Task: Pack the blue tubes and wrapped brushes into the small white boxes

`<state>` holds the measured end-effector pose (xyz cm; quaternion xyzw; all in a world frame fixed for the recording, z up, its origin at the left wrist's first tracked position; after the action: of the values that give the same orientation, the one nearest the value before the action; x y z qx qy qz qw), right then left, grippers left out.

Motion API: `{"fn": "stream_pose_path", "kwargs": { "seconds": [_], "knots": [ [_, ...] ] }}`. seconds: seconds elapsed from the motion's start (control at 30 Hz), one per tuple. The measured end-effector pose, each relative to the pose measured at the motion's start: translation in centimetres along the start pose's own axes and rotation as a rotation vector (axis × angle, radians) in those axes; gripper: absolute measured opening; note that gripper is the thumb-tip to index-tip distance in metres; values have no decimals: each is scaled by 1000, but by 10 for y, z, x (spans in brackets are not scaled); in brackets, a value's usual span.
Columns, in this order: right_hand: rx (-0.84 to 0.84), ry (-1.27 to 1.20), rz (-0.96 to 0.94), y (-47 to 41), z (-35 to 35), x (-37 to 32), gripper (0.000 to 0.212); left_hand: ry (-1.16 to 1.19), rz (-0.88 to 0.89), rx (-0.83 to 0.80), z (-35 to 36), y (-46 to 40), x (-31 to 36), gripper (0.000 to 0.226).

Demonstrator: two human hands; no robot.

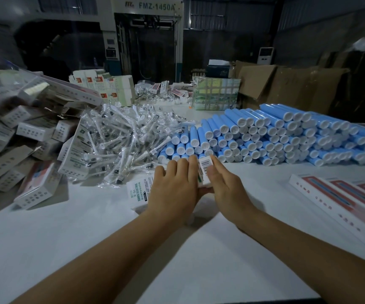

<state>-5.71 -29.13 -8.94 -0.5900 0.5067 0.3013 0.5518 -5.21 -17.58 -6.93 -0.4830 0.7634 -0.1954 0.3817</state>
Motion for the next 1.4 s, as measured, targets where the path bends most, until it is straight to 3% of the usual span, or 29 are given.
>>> {"fn": "stream_pose_path", "kwargs": {
  "seconds": [0.1,0.2,0.27,0.8,1.13,1.3,1.4],
  "knots": [
    [88,-251,113,-4,-5,3,44,19,6,-20,3,0,0,70],
    [113,-558,218,-8,-4,3,34,22,-13,-58,5,-2,-2,74],
    [83,-605,232,-7,-3,0,34,10,-18,-46,6,-3,-3,73],
    [181,-569,228,-9,-10,7,33,3,4,55,5,-3,-2,71],
    [193,-599,237,-9,-11,11,33,-38,51,21,7,-1,1,68],
    [155,-592,200,-8,-5,11,39,-27,54,-76,5,-2,3,70],
    [99,-389,134,-8,-2,10,43,-8,51,-86,2,-2,0,77]
  ]
}}
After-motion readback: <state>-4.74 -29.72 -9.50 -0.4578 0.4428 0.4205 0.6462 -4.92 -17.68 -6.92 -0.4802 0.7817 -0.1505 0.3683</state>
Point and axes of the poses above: each hand's wrist, its own y-axis away from the middle knuckle, its own z-axis out of the palm, x = y × z, the point moved 5 cm from there along -y, towards the middle knuckle, and after that the axes turned 11 degrees about -y, right-handed, at the moved point
